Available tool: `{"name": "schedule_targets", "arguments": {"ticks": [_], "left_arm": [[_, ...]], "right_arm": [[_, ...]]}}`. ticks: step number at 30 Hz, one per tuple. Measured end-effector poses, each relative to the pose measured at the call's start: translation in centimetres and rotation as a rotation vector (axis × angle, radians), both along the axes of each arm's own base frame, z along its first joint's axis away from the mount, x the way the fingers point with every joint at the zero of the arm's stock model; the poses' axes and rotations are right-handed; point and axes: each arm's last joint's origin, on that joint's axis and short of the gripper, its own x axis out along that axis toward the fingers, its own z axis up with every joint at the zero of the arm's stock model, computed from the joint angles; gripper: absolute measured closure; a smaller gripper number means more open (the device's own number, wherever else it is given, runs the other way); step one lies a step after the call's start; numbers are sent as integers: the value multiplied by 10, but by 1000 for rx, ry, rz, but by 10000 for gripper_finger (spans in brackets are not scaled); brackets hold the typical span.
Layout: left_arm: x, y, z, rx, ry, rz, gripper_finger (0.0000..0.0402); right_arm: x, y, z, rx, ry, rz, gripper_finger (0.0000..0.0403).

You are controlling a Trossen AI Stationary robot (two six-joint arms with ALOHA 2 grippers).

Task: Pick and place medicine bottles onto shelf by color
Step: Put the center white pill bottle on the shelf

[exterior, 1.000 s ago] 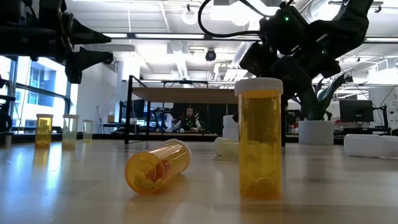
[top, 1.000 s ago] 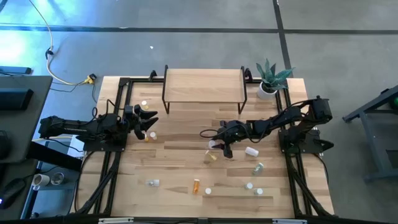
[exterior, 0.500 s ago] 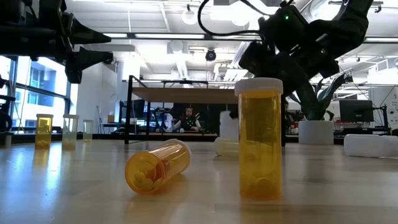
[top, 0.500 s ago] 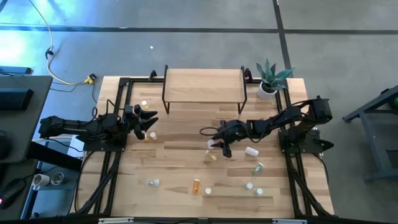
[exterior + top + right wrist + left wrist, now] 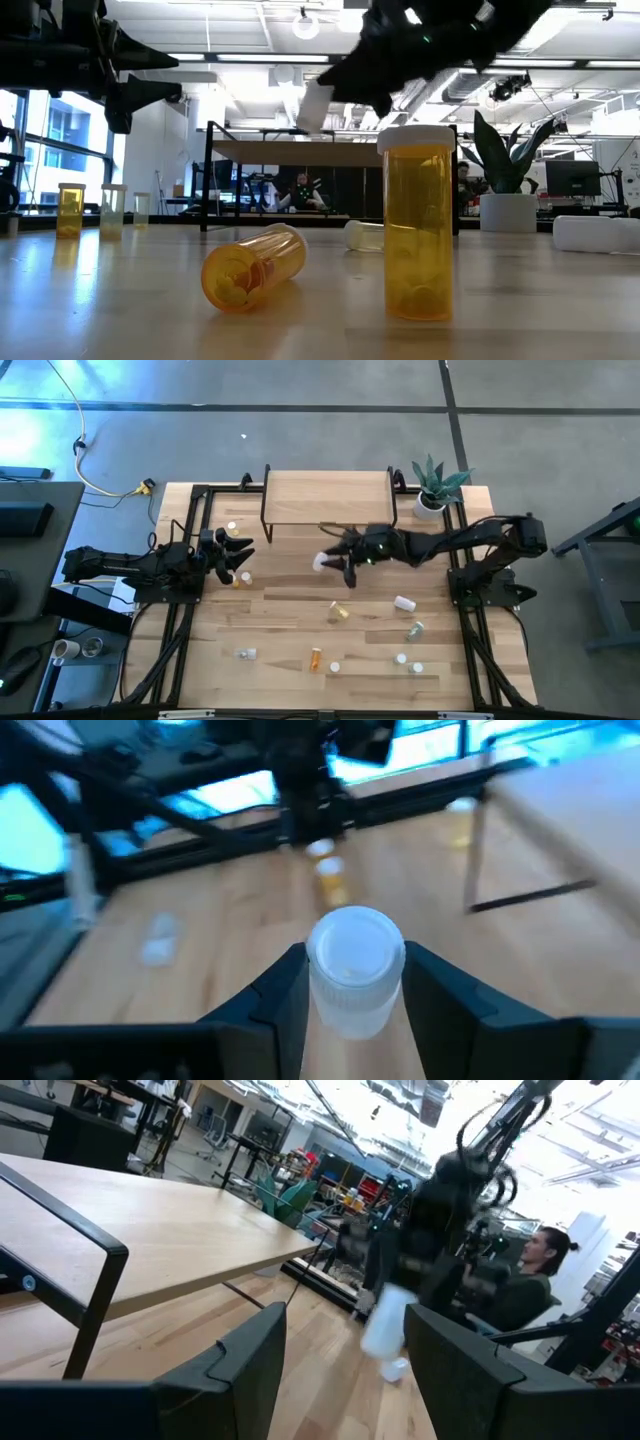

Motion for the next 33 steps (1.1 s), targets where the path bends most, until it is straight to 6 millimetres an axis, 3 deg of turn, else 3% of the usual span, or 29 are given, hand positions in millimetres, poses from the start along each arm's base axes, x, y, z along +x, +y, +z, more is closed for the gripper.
{"name": "schedule_targets", "arguments": {"ticks": [11,26,33], "left_arm": [[0,0,0,0,3,0,206],[0,0,0,0,3,0,206],[0,0,0,0,2,0,206]], "right_arm": [[9,-60,74,-209,60,-137,275],[-30,-151,104,-208,111,-437,274],[-56,-185,104,-194,148,-540,274]]}}
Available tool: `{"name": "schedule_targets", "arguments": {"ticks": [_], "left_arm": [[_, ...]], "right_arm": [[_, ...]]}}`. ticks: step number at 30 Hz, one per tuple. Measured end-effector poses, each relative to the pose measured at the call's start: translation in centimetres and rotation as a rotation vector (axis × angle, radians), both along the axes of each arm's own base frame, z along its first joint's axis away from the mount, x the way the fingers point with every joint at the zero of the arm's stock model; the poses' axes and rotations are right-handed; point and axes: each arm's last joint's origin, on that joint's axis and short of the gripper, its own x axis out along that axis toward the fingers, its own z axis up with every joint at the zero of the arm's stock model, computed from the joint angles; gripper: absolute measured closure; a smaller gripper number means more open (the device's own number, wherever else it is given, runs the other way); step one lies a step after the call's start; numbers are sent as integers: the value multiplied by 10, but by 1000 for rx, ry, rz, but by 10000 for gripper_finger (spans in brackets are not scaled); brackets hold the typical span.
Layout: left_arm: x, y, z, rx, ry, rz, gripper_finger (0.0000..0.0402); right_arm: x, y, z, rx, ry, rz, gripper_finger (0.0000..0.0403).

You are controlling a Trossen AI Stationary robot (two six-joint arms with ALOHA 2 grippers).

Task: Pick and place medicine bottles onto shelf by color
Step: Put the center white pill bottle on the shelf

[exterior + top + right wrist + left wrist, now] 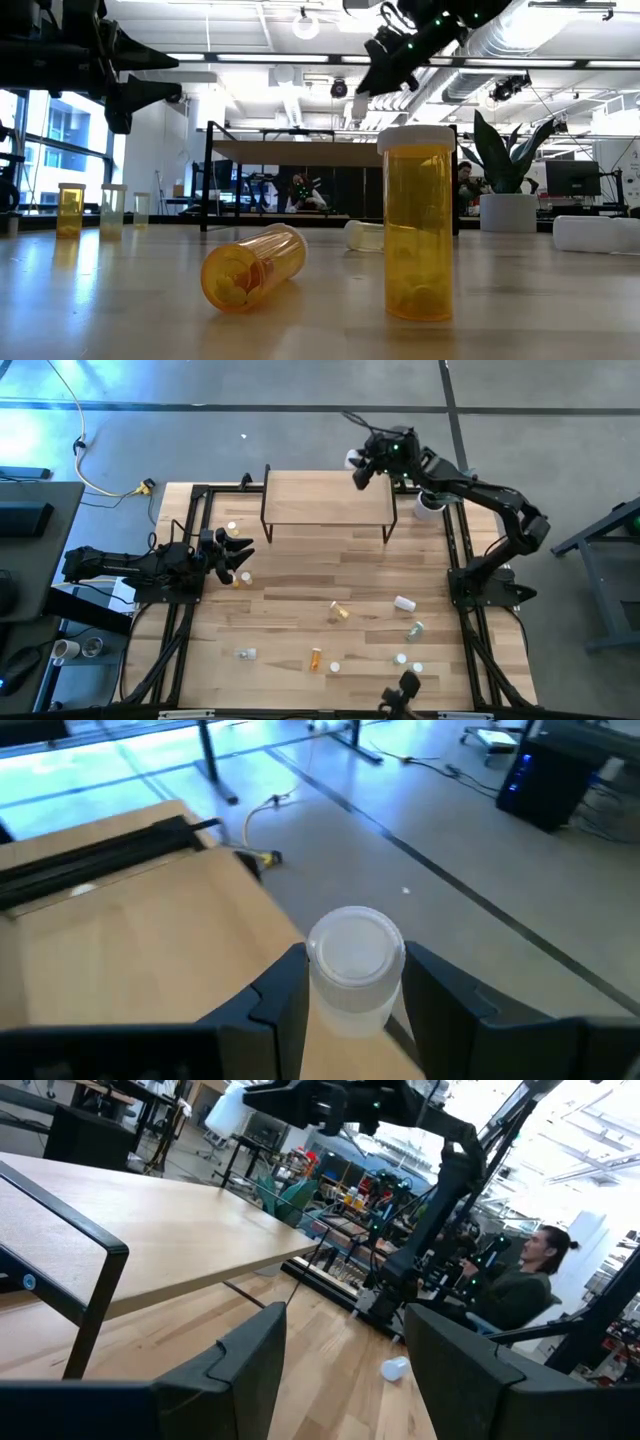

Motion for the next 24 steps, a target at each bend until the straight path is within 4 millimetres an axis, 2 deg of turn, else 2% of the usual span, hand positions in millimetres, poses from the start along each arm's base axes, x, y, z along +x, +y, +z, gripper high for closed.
{"name": "schedule_targets", "arguments": {"ticks": [6,14,20,24], "left_arm": [[0,0,0,0,0,0,206],[0,0,0,0,0,0,206],[0,0,0,0,0,0,206],[0,0,0,0,0,0,206]], "right_arm": [[-12,-8,-10,98,47,-12,274],[-4,2,-13,105,71,17,274],[-3,7,-49,145,121,8,274],[-3,8,-50,125,112,14,274]]}}
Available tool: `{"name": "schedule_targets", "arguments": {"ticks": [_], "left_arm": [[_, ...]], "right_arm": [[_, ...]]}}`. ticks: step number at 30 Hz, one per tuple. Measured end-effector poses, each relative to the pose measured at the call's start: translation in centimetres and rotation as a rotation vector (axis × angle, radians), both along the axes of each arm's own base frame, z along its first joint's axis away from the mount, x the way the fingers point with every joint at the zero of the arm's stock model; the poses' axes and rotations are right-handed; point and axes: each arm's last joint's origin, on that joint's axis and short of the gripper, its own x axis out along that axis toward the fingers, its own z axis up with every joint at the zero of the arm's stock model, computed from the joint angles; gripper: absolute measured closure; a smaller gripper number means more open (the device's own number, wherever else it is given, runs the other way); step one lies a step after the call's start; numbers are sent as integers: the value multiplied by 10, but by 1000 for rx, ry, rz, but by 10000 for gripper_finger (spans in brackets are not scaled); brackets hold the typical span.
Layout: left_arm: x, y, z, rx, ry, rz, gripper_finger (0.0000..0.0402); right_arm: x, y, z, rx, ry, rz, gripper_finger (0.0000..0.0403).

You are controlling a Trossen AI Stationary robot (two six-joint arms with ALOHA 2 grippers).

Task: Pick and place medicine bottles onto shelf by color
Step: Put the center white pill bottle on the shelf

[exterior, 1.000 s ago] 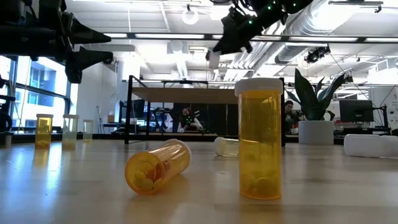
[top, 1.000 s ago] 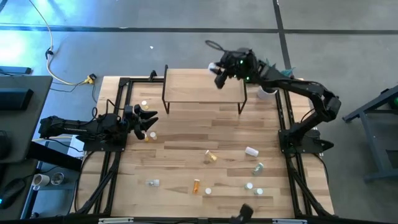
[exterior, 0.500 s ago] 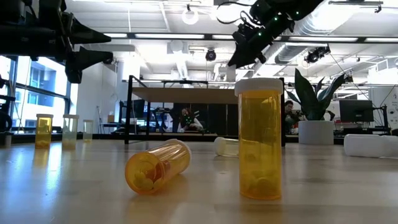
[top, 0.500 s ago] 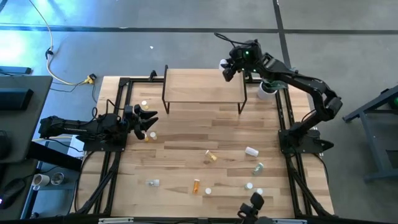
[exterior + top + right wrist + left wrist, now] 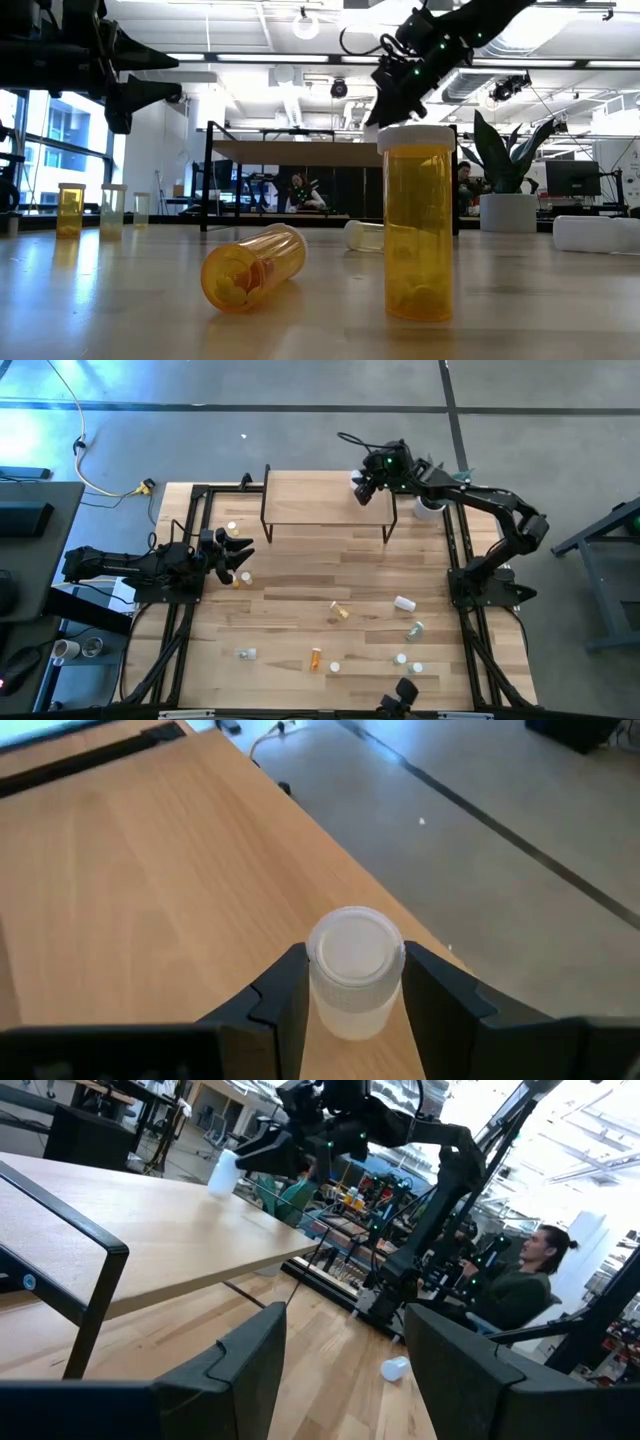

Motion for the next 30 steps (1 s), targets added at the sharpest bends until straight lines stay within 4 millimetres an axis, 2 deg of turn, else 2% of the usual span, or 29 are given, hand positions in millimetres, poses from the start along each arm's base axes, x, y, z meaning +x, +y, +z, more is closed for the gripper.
{"name": "schedule_targets", "arguments": {"ticks": [5,10,21,30], "left_arm": [[0,0,0,0,1,0,206],[0,0,0,0,5,0,206],[0,0,0,0,5,0,206],[0,0,0,0,5,0,206]], "right_arm": [[2,-1,1,-25,-10,10,274],[8,-6,-12,-1,6,5,274],[8,-7,-12,26,-11,-19,272],[8,-8,-13,20,1,-46,241]]}}
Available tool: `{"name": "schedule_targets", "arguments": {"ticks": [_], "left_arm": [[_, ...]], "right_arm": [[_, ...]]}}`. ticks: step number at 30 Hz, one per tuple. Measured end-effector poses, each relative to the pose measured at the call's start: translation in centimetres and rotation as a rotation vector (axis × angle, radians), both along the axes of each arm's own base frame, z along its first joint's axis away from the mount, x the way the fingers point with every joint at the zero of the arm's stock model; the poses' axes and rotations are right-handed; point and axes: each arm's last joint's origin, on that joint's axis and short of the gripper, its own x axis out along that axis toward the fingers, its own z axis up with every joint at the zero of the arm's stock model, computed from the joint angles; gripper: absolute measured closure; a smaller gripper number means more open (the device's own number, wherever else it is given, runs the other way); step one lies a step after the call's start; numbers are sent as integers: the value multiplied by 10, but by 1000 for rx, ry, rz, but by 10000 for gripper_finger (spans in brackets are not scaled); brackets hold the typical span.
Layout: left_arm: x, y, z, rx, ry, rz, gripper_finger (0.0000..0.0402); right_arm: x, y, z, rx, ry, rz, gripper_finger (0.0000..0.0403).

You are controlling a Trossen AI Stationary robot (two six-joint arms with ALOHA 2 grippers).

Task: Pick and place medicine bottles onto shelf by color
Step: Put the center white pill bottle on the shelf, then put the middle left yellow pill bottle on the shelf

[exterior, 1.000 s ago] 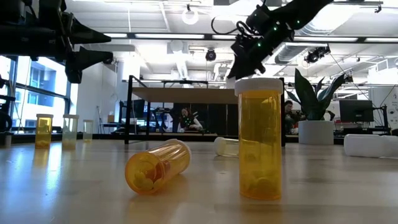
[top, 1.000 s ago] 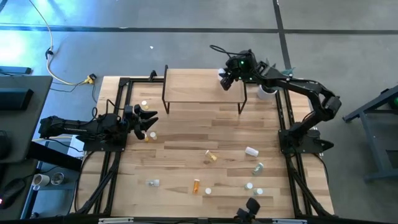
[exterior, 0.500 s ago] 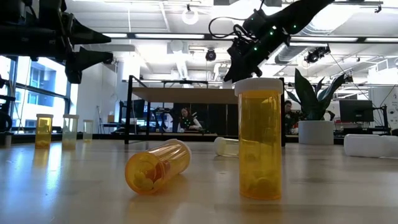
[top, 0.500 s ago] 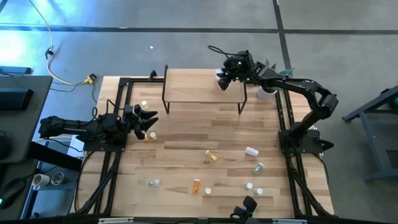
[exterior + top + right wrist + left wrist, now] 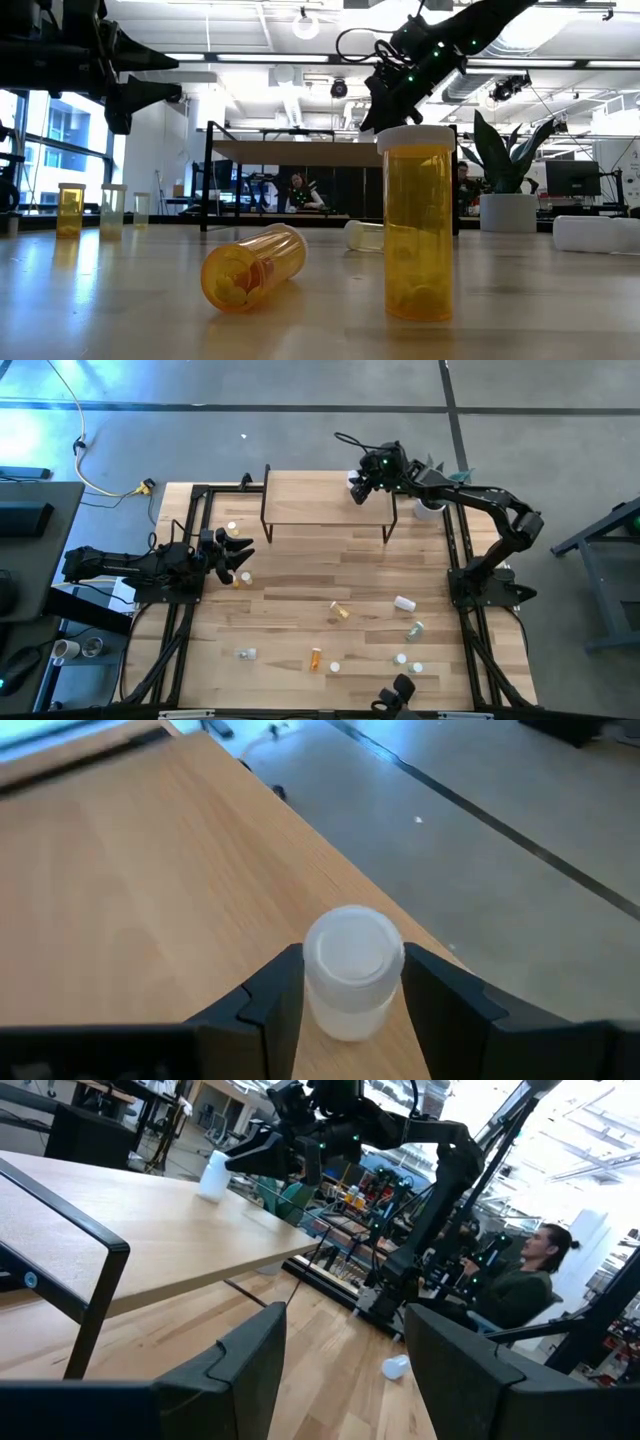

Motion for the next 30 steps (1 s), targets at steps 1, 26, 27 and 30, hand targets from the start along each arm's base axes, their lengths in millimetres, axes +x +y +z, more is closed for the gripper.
{"name": "schedule_targets", "arguments": {"ticks": [1,26,27,30], "left_arm": [[0,0,0,0,0,0,206],[-1,1,10,89,76,32,162],[-1,0,15,117,77,21,162],[-2,-1,28,183,103,-1,162]], "right_arm": [[0,0,0,1,3,-2,236],[4,-3,62,-45,-42,1,212],[4,-3,65,-50,-48,1,212],[4,-3,70,-59,-60,1,212]]}}
